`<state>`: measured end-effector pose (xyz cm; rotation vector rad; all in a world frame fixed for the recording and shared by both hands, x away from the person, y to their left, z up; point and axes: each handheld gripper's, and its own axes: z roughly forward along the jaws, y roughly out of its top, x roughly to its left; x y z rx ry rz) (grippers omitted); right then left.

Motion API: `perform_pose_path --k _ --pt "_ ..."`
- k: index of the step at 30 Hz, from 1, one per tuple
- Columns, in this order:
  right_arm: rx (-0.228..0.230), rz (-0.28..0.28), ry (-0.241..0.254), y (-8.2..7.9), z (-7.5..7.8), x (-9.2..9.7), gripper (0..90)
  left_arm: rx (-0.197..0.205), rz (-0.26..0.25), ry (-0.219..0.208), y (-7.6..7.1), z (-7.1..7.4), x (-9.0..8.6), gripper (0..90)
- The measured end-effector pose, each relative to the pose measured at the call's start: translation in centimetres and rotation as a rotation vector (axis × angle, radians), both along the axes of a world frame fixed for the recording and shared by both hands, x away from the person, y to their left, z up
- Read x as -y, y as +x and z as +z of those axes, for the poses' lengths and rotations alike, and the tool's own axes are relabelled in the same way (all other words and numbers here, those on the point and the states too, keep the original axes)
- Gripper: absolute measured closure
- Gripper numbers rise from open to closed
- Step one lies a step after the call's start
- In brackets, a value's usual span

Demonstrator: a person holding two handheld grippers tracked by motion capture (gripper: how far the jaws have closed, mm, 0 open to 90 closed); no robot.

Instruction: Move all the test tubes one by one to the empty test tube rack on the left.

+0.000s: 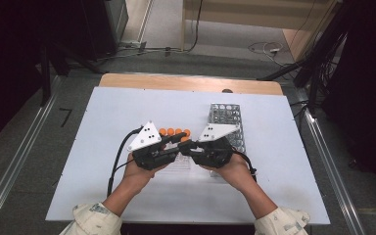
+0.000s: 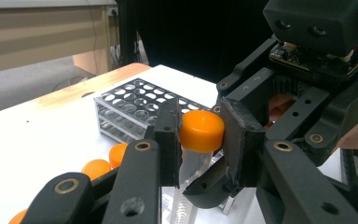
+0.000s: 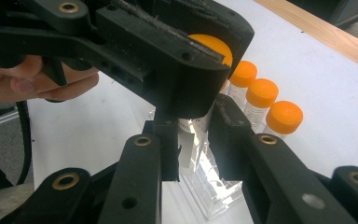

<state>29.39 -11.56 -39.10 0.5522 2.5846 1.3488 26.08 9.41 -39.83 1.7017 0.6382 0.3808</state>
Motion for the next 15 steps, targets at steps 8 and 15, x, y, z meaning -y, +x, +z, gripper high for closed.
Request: perform_pose_path --k 8,15 --pt "0.003 0.009 0.024 0.0 -0.3 0.1 53.4 0.002 0.003 -0.014 0.0 0.4 -0.5 69.9" --pt "0.016 -0.004 0.040 0.1 -0.6 0.7 36.9 0.015 0.040 -0.044 0.1 1.5 -2.0 69.9"
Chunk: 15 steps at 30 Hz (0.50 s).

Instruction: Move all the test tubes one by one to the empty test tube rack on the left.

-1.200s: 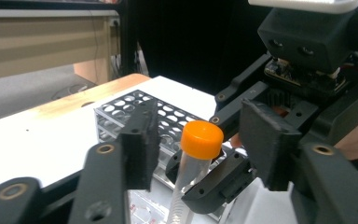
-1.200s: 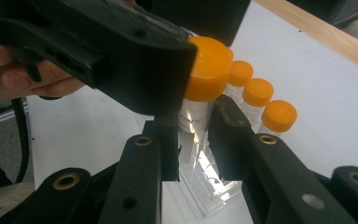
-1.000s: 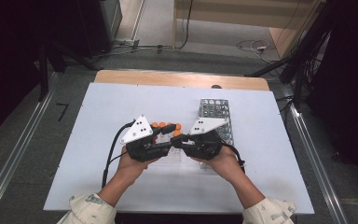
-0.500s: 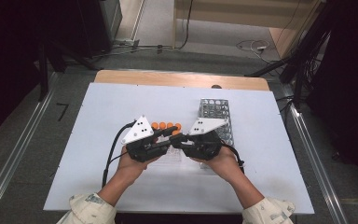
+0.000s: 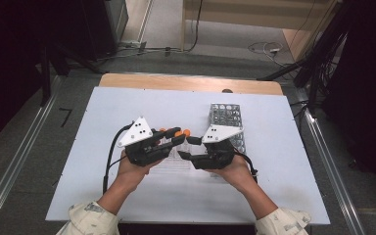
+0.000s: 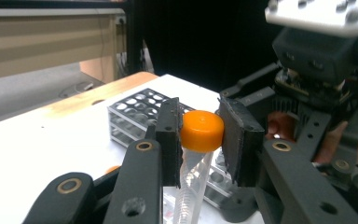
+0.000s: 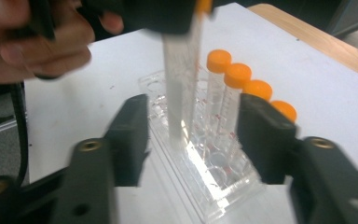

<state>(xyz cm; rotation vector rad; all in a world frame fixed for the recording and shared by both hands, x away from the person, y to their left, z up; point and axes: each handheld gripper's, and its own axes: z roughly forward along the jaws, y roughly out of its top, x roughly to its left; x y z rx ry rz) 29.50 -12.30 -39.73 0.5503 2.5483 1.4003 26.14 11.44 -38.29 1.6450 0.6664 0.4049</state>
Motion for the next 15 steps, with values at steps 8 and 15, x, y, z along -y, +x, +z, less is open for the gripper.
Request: perform_pose_path --k 8,15 --pt "-0.001 -0.061 0.006 0.1 -0.6 1.8 30.0 0.018 0.105 -0.031 0.8 0.8 -3.2 69.9" --pt "-0.002 -0.123 0.000 0.3 -1.1 3.0 21.2 0.015 0.177 -0.034 1.8 -0.3 -5.0 69.8"
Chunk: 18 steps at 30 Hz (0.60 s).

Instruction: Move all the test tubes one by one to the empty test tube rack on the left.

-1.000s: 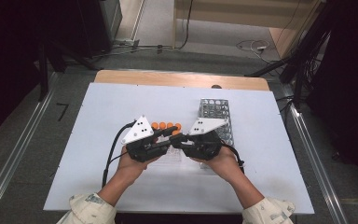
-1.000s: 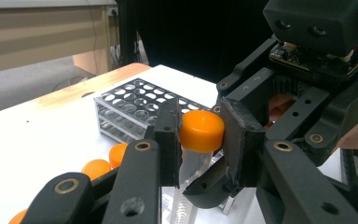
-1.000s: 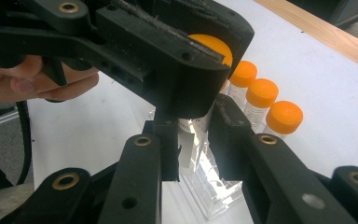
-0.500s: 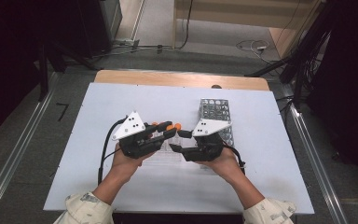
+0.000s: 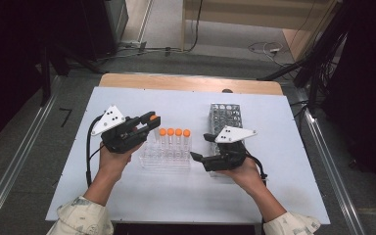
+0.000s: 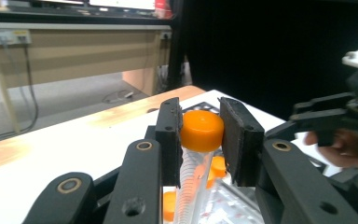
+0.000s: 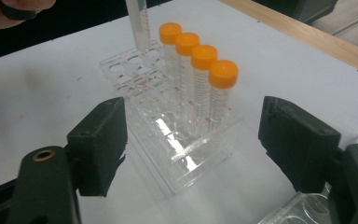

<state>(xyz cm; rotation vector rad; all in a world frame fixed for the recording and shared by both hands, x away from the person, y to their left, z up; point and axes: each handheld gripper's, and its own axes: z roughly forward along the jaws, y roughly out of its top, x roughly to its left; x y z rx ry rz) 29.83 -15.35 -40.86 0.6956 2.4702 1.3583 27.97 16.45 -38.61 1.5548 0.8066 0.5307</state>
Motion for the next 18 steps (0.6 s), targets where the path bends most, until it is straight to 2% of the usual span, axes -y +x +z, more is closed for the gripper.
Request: perform_pose_path --k 7,18 --pt "-0.007 -0.028 0.003 0.0 -0.2 0.9 19.8 -0.008 0.042 -0.009 0.9 -1.5 -1.2 69.8" --pt "-0.009 -0.054 0.002 0.2 -0.5 1.5 17.3 -0.002 0.036 -0.015 1.3 -2.4 -0.8 69.8"
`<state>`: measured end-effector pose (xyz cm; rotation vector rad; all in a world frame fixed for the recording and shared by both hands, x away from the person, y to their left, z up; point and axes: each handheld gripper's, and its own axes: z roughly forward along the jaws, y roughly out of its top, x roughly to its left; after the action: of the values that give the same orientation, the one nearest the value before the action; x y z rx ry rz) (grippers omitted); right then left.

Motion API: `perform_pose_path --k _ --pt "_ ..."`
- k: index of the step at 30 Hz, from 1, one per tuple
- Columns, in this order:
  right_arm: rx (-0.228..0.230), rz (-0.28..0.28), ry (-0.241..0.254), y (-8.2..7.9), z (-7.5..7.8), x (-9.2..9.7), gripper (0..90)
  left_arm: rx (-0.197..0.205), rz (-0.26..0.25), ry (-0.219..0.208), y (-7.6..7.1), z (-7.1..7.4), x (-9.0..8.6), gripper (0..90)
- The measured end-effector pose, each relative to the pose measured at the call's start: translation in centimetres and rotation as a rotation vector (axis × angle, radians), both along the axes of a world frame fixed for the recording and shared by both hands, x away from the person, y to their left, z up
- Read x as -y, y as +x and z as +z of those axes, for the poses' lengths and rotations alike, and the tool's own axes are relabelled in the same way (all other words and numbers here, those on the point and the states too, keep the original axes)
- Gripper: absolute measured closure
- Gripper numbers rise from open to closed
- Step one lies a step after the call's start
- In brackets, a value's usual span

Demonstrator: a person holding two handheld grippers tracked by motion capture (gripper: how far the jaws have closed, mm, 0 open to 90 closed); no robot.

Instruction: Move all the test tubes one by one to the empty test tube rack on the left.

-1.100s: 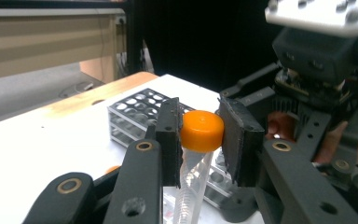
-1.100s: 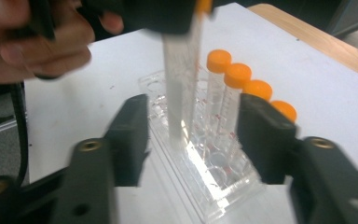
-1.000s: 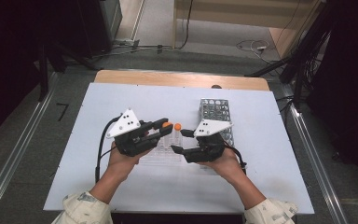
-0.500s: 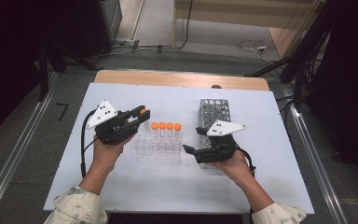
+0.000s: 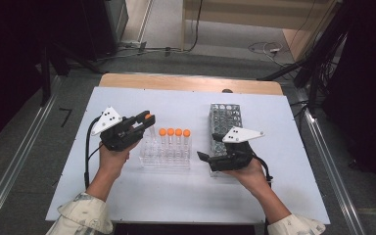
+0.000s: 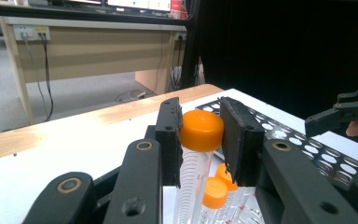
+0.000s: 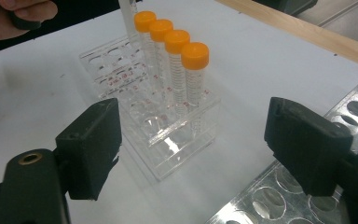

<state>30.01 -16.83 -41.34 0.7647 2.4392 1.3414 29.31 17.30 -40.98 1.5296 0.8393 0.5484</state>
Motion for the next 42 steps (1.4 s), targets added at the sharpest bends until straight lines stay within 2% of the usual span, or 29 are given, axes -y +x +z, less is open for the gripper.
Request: perform_pose_path --k 6,12,19,42 --pt "0.001 0.001 -0.001 0.0 0.0 0.0 17.4 -0.003 0.002 0.008 0.2 -0.5 0.1 69.7" --pt "-0.001 -0.003 -0.002 0.0 0.0 0.0 17.5 -0.033 0.004 0.036 0.6 -1.7 0.6 69.7" --pt "-0.003 -0.004 0.000 0.0 0.0 0.0 17.7 -0.028 -0.001 0.065 0.7 -2.3 0.9 69.6" --pt "-0.005 -0.004 0.000 0.0 0.0 0.0 18.4 -0.046 0.002 0.072 0.7 -3.2 0.9 68.7"
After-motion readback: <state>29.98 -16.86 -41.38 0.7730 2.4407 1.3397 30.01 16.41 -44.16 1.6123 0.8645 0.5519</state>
